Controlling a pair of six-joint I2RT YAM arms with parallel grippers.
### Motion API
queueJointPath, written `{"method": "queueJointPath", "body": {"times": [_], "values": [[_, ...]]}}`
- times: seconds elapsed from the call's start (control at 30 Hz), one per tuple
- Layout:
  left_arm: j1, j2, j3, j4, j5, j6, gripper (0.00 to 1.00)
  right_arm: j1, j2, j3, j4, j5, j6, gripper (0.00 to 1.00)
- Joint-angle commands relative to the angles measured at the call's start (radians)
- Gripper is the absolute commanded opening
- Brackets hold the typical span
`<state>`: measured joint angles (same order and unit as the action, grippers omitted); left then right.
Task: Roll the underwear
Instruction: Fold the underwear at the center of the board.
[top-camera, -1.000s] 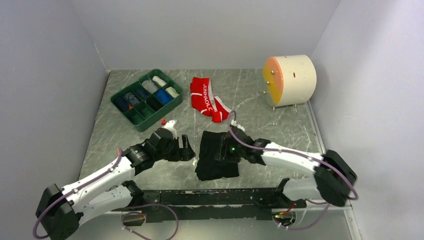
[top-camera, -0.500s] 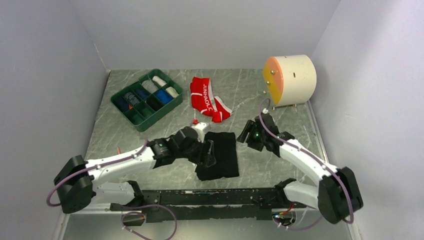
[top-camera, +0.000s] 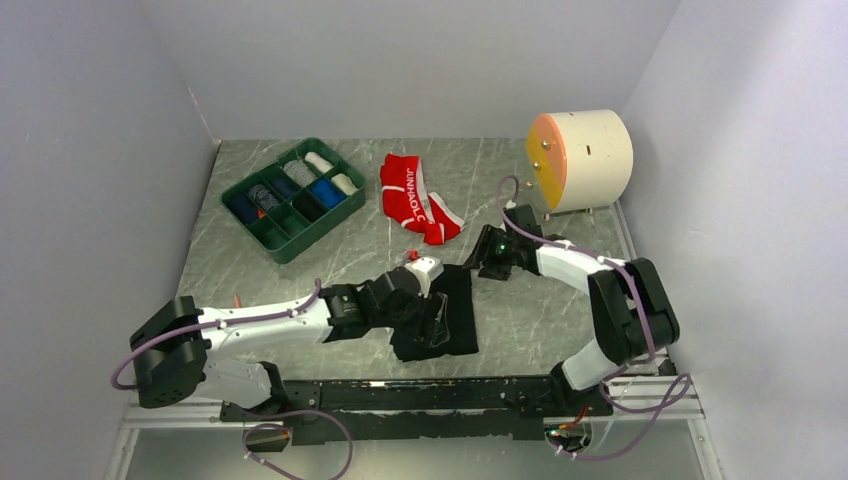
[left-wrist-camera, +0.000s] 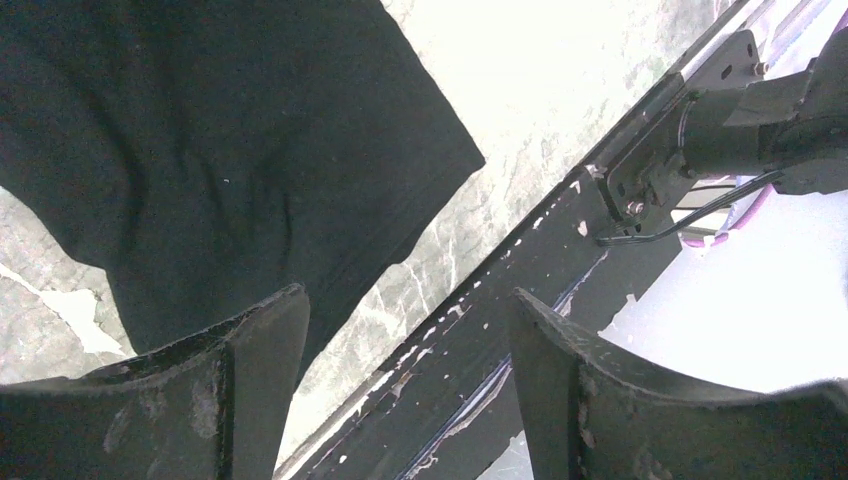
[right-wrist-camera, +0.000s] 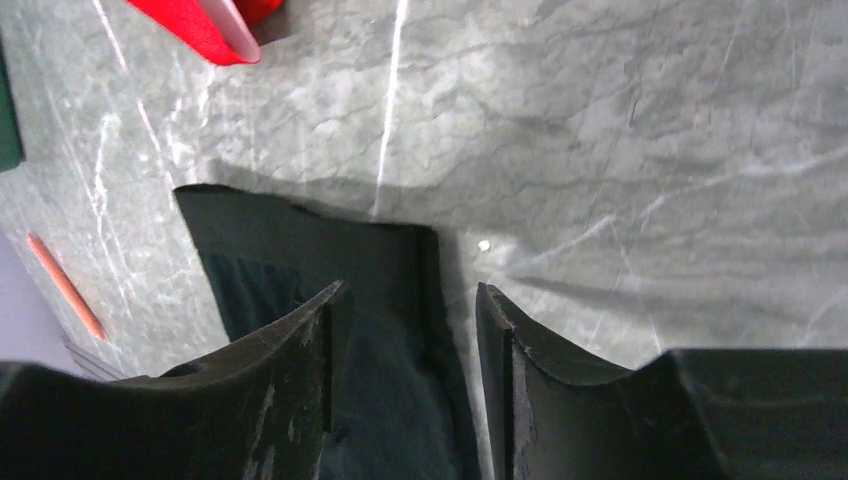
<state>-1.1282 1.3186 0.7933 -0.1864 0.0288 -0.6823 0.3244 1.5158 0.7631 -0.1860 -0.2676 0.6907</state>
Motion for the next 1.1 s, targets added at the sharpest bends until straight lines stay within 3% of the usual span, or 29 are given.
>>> {"method": "queueJointPath", "body": {"times": [0.0, 0.33, 0.63, 1.07], "values": [[-0.001, -0.034, 0.004, 0.028, -0.027, -0.031, 0.77, -0.018, 0.075, 0.035, 0.075, -0.059, -0.045, 0.51], [-0.001, -0.029, 0.012, 0.018, -0.027, -0.026, 0.77, -0.033, 0.181, 0.042, 0.102, -0.104, -0.093, 0.38], [-0.007, 0.023, 0.048, 0.051, -0.013, 0.010, 0.80, -0.036, 0.169, 0.016, 0.111, -0.101, -0.095, 0.14], [-0.085, 0.258, 0.286, -0.038, -0.119, 0.135, 0.82, -0.041, 0.136, 0.023, 0.070, -0.067, -0.105, 0.08]]}}
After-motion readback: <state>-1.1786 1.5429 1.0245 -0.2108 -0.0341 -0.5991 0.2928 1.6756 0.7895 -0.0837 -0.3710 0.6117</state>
